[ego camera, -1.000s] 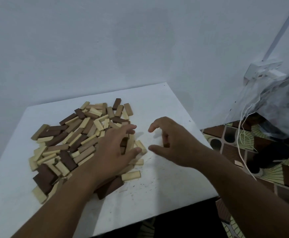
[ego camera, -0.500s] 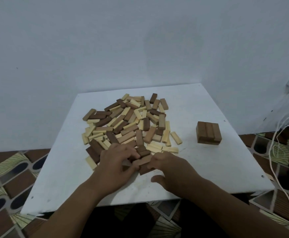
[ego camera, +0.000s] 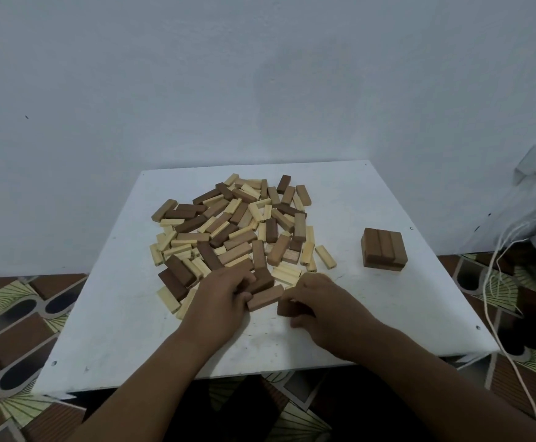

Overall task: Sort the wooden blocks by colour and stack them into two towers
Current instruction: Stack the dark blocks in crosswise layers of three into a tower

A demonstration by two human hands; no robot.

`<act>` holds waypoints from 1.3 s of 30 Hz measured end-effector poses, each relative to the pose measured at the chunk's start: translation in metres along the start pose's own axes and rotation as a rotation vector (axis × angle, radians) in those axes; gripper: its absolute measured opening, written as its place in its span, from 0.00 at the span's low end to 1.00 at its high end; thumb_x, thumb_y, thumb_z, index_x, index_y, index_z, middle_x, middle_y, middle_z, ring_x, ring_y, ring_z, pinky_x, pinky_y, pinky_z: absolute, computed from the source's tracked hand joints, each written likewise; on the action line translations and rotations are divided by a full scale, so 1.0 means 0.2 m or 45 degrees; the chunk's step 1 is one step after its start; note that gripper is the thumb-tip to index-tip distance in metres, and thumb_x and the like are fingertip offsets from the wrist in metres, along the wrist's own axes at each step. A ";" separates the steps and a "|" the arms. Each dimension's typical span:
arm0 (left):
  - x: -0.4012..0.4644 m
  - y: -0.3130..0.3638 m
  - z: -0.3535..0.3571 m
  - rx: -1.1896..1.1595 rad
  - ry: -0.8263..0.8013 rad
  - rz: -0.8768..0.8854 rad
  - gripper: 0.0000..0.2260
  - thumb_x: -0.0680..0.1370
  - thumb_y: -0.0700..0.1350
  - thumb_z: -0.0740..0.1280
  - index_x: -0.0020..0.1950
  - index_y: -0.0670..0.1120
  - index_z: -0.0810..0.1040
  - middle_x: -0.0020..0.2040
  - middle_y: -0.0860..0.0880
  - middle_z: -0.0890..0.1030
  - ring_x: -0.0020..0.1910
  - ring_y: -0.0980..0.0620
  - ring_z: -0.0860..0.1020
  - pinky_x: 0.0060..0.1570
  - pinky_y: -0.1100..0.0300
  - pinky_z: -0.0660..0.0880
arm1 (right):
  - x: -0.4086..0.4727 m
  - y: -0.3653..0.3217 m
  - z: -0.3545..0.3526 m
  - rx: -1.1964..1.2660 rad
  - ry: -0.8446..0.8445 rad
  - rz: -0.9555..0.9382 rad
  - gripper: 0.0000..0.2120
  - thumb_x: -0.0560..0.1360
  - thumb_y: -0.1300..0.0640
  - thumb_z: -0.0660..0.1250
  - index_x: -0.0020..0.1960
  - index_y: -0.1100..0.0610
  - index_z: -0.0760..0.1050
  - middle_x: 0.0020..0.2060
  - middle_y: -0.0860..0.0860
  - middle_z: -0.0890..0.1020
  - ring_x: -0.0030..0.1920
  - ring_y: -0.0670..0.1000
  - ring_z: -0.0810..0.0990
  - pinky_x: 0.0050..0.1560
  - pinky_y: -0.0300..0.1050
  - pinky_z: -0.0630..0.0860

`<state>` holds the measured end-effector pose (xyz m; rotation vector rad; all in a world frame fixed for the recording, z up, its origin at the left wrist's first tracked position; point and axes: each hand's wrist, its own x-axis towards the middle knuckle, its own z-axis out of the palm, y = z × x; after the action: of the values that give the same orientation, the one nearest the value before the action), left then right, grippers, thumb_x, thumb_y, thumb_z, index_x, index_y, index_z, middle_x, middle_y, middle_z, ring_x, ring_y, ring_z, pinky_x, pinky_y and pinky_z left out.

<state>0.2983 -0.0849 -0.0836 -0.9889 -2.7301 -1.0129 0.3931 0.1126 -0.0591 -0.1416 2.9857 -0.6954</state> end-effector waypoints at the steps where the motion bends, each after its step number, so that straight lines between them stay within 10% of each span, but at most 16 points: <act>1: 0.00 0.00 0.00 -0.047 0.016 -0.033 0.14 0.70 0.31 0.73 0.51 0.47 0.81 0.44 0.52 0.80 0.43 0.57 0.75 0.42 0.67 0.69 | 0.00 0.01 -0.01 0.043 0.026 0.007 0.12 0.77 0.55 0.68 0.60 0.48 0.74 0.52 0.43 0.70 0.52 0.44 0.68 0.54 0.40 0.70; 6: -0.03 0.02 -0.05 -0.270 0.150 -0.261 0.20 0.76 0.30 0.66 0.60 0.51 0.77 0.45 0.55 0.77 0.46 0.62 0.75 0.42 0.77 0.67 | 0.04 -0.02 -0.01 0.148 0.138 0.011 0.11 0.76 0.61 0.65 0.52 0.48 0.67 0.49 0.44 0.70 0.45 0.46 0.73 0.46 0.40 0.77; 11: -0.05 0.02 -0.10 -0.320 0.282 -0.329 0.22 0.77 0.31 0.65 0.64 0.52 0.76 0.49 0.59 0.75 0.49 0.60 0.75 0.49 0.64 0.72 | 0.11 -0.08 0.04 -0.038 0.210 -0.060 0.15 0.76 0.59 0.65 0.61 0.49 0.73 0.54 0.44 0.77 0.48 0.46 0.76 0.48 0.41 0.76; 21: -0.05 0.12 -0.09 -0.489 0.267 -0.434 0.10 0.78 0.38 0.64 0.49 0.54 0.76 0.41 0.54 0.77 0.36 0.58 0.74 0.36 0.63 0.69 | 0.08 -0.08 0.01 0.042 0.374 -0.016 0.05 0.76 0.55 0.66 0.51 0.49 0.76 0.46 0.43 0.80 0.45 0.45 0.76 0.46 0.43 0.77; 33: 0.08 0.48 0.23 -0.483 -0.322 -0.210 0.21 0.77 0.41 0.68 0.65 0.62 0.71 0.46 0.55 0.78 0.45 0.54 0.80 0.44 0.60 0.76 | -0.32 0.35 -0.10 0.146 0.474 0.609 0.12 0.71 0.44 0.73 0.49 0.47 0.74 0.42 0.42 0.78 0.42 0.43 0.77 0.46 0.38 0.76; 39: 0.14 0.57 0.37 -0.409 -0.366 -0.218 0.22 0.75 0.41 0.71 0.66 0.56 0.73 0.46 0.53 0.79 0.44 0.59 0.77 0.38 0.72 0.70 | -0.35 0.43 -0.14 0.272 0.618 0.651 0.16 0.72 0.62 0.70 0.55 0.49 0.71 0.51 0.48 0.75 0.48 0.44 0.74 0.42 0.29 0.68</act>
<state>0.3561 0.0408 -0.0695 -1.0270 -2.9874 -1.4829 0.4533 0.2093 -0.0685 0.8874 3.1124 -1.0844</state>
